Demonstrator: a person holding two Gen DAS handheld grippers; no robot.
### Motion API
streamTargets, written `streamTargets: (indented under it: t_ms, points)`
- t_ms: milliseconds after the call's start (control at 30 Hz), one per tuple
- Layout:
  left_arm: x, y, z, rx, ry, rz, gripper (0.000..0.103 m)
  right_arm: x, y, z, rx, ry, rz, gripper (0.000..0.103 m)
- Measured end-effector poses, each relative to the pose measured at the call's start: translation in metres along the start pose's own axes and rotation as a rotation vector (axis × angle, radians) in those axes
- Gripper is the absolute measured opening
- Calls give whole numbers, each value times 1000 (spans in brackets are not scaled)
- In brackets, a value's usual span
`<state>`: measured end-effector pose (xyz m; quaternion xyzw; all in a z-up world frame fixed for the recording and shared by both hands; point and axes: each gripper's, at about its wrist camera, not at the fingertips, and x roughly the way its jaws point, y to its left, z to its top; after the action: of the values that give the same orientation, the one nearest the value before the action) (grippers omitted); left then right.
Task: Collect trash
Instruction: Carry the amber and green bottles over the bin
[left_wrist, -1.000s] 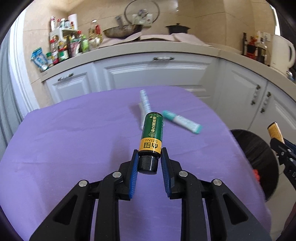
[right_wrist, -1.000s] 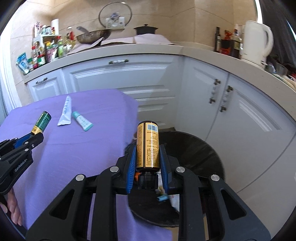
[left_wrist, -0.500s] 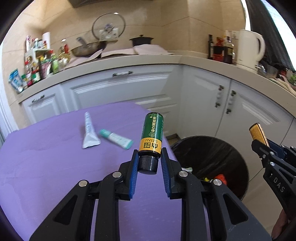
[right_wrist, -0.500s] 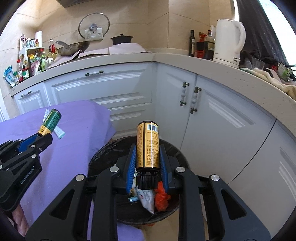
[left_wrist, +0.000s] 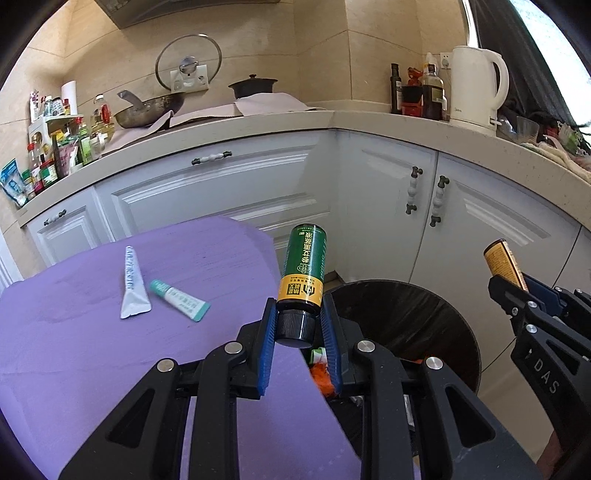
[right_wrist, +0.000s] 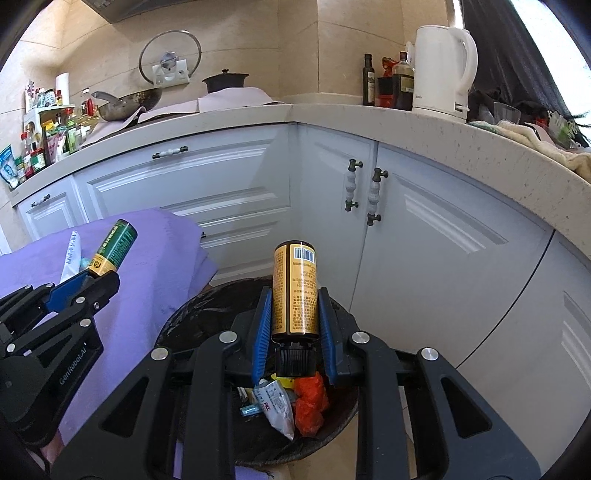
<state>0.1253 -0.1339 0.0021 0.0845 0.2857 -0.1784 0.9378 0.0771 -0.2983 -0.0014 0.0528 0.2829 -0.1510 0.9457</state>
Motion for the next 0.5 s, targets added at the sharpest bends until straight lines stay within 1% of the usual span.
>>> streamTargets:
  t_ms: [400,433,467,500]
  points:
    - [21,-13,1,20,17,-5,25,17,-7,1,20,11,-21,24]
    - [22,-14,1,22,19,-7,25,19,-8,0,26,15,-22,27]
    - [24,-16,1,26,23,-12,25,21,-8,-1,33,24,-22,35]
    - [27,-17,1,34,27,-13,29,23,-9,-1,36,27,-27,37]
